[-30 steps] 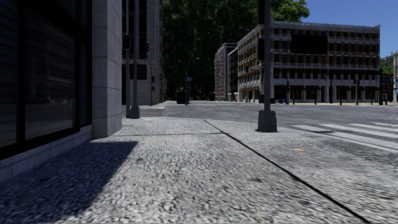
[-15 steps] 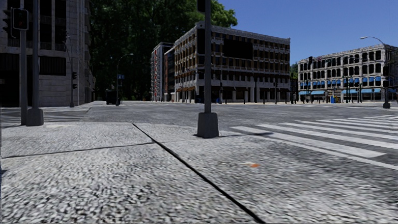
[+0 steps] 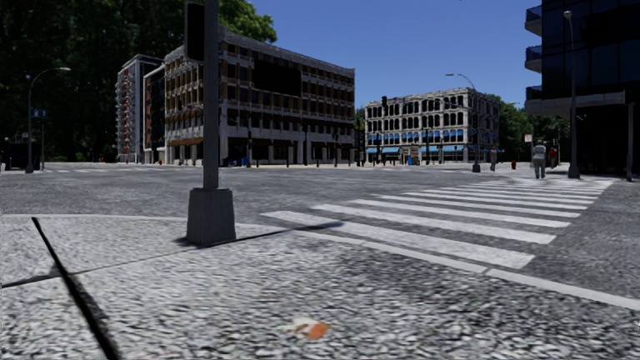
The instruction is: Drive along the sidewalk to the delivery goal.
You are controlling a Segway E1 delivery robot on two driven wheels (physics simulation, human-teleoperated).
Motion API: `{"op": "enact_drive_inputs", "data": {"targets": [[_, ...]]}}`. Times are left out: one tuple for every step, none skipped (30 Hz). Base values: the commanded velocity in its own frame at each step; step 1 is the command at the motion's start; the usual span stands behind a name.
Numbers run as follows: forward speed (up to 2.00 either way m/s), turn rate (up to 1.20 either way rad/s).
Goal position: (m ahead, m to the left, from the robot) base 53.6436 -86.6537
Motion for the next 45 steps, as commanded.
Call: {"op": "enact_drive_inputs", "data": {"targets": [[2.0, -0.7], [2.0, -0.7], [2.0, -0.69], [2.0, -0.69], [2.0, -0.64], [2.0, -0.57], [2.0, -0.57], [2.0, -0.5], [2.0, -0.48], [2.0, -0.48], [2.0, -0.48], [2.0, -0.48], [2.0, -0.48], [2.0, -0.48], [2.0, -0.48], [2.0, -0.48], [2.0, -0.48], [2.0, -0.48], [2.0, -0.48], [2.0, -0.49], [2.0, -0.5], [2.0, -0.5], [2.0, -0.51], [2.0, -0.51], [2.0, -0.52], [2.0, -0.52], [2.0, -0.52], [1.94, -0.52], [1.82, -0.52], [1.82, -0.52], [1.7, -0.52], [1.61, -0.52], [1.58, -0.52], [1.58, -0.52], [1.54, -0.52], [1.46, -0.52], [1.39, -0.52], [1.39, -0.52], [1.36, -0.52], [1.33, -0.52], [1.3, -0.52], [1.3, -0.52], [1.29, -0.52], [1.28, -0.51], [1.28, -0.5]]}}
